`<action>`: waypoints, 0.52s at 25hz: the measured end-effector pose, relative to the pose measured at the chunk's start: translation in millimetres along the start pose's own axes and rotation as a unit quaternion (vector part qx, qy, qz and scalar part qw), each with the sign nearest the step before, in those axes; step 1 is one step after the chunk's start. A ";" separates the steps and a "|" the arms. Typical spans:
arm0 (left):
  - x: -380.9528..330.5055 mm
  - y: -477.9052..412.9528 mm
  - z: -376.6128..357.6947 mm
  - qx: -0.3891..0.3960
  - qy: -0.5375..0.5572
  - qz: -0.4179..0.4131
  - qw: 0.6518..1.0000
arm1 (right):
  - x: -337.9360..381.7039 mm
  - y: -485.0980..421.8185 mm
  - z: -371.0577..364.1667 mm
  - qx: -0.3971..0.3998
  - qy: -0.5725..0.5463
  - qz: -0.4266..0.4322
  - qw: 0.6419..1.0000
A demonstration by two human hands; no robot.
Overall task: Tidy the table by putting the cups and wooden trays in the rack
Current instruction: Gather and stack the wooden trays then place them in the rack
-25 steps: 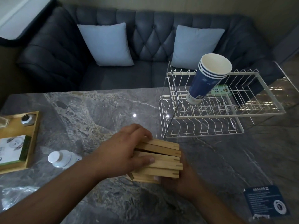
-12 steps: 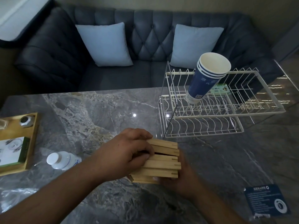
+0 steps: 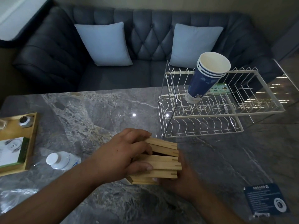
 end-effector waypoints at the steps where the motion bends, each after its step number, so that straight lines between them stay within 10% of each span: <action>1: -0.2 1.9 -0.8 -0.013 0.005 0.007 1.000 | 1.5 2.4 -0.8 -0.003 0.002 -0.002 1.000; 13: 17.0 56.5 -40.1 -0.165 0.038 0.243 0.955 | -4.6 0.5 -9.6 -0.052 -0.009 -0.031 0.998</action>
Point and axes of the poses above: each hand's wrist, its own y-axis away from the middle knuckle, its own z-axis out of the back of the hand, x = y × z, the point moved 2 cm from there along -y, towards the middle knuckle
